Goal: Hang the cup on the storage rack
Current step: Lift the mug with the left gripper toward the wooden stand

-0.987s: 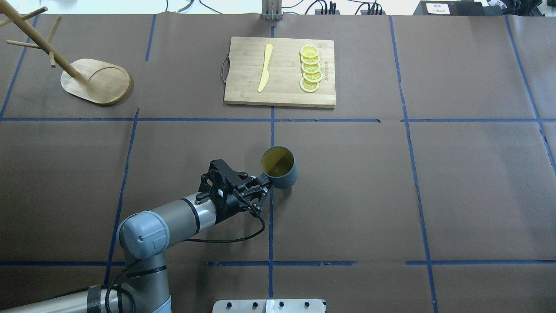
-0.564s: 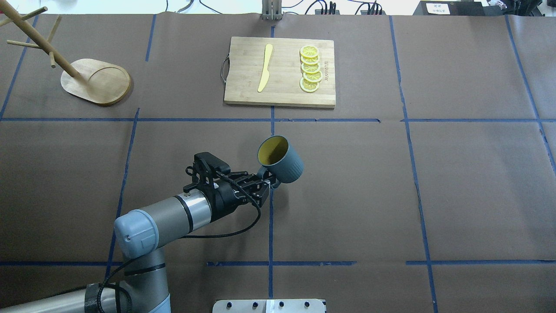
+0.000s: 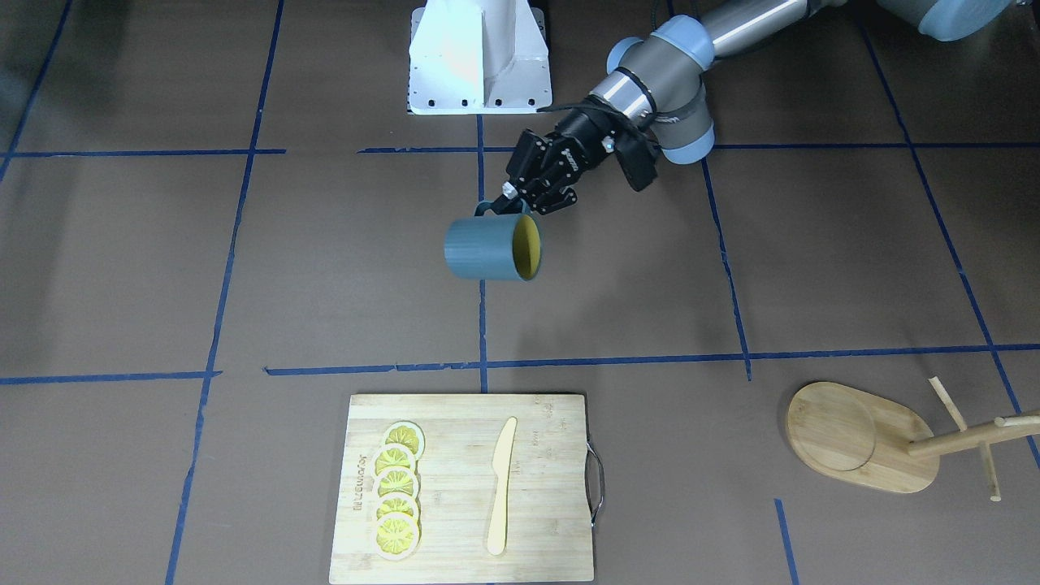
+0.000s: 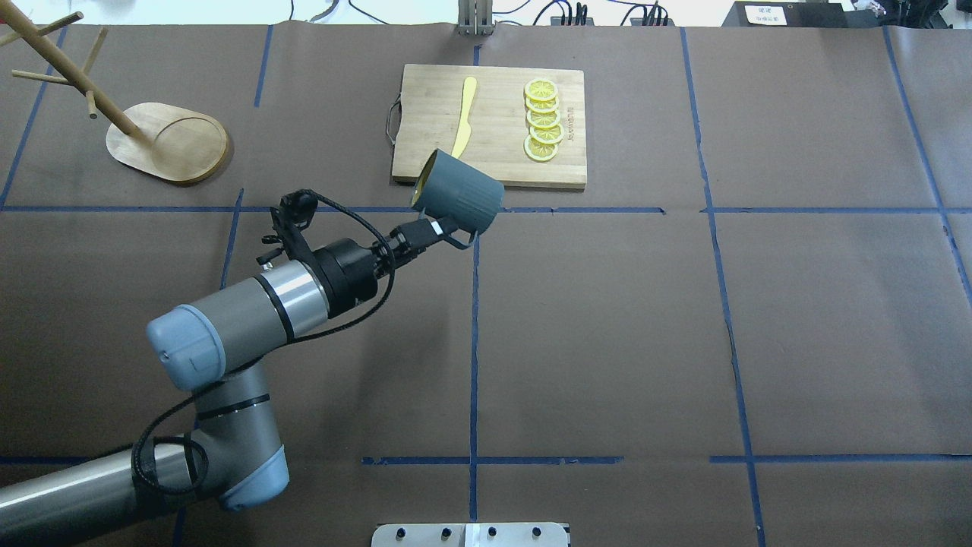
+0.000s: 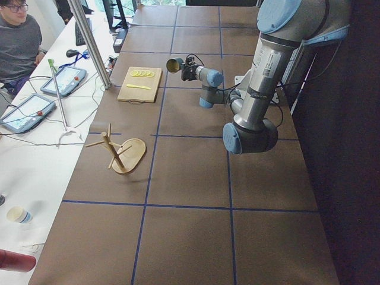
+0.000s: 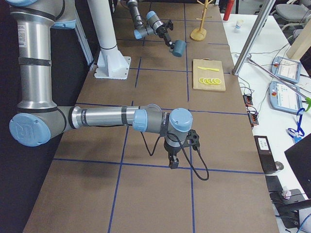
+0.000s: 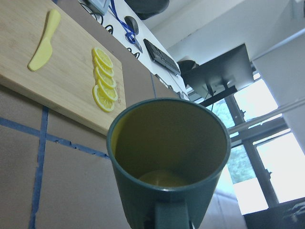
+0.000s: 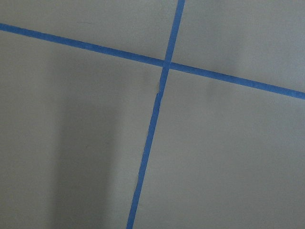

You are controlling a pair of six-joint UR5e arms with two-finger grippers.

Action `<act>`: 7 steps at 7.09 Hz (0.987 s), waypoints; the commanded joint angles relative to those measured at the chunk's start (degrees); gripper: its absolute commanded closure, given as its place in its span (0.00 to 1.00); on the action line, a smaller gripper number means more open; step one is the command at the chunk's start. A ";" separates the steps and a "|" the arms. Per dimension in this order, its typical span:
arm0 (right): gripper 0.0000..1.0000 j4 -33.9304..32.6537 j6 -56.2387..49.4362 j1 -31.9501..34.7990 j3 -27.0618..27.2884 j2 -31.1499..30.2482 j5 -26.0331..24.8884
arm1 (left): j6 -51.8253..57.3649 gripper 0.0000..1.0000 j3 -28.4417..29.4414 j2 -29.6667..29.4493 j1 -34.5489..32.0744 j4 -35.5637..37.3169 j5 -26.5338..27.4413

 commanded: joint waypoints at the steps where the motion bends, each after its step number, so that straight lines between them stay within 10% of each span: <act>1: 0.00 0.00 0.00 0.00 0.03 -0.05 0.00 | -24.76 1.00 -0.02 0.29 -9.38 -2.76 -0.02; 7: 0.00 0.00 0.00 0.00 0.30 0.30 -0.08 | -60.07 1.00 9.60 6.51 -24.46 -14.48 -0.55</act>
